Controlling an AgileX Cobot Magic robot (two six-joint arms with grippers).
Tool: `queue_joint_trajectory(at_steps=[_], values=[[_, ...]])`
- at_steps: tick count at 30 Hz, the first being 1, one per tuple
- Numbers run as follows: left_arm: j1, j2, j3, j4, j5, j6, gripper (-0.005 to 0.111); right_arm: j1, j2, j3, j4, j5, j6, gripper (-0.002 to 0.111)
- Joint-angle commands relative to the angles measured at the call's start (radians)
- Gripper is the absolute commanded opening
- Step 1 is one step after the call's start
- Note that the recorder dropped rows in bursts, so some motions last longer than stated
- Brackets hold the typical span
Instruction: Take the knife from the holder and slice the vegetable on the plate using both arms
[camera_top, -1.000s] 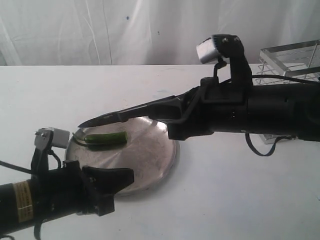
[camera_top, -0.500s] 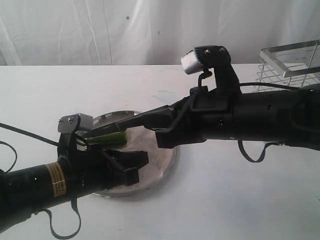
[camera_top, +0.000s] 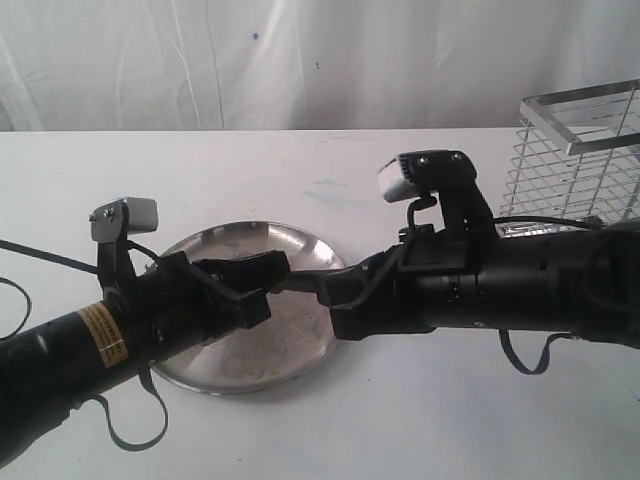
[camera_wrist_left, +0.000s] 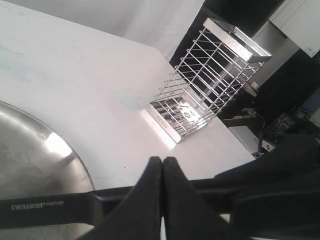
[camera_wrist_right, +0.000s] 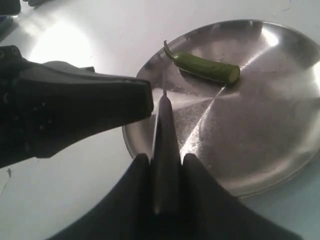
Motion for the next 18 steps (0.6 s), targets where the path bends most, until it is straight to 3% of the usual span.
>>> queue_joint_trajectory(at_steps=[1,7,10,15,18], values=[[0.0,-0.003,-0.004,0.008,-0.001,0.006,0.0,0.002,0.008,0.007,0.001,-0.001,0.0,0.0],[0.0,-0.003,-0.004,0.131,0.003,-0.002,0.0,0.002,0.021,0.007,0.001,-0.112,-0.005,0.0],[0.0,-0.003,-0.004,0.21,0.07,-0.002,0.0,0.002,0.021,0.005,0.001,-0.136,-0.005,0.0],[0.0,-0.003,-0.004,0.311,0.269,0.003,0.0,0.002,0.021,0.005,0.001,-0.05,-0.005,0.0],[0.0,-0.003,-0.004,0.298,0.278,0.041,0.0,0.002,0.021,0.005,0.001,0.018,-0.005,0.0]])
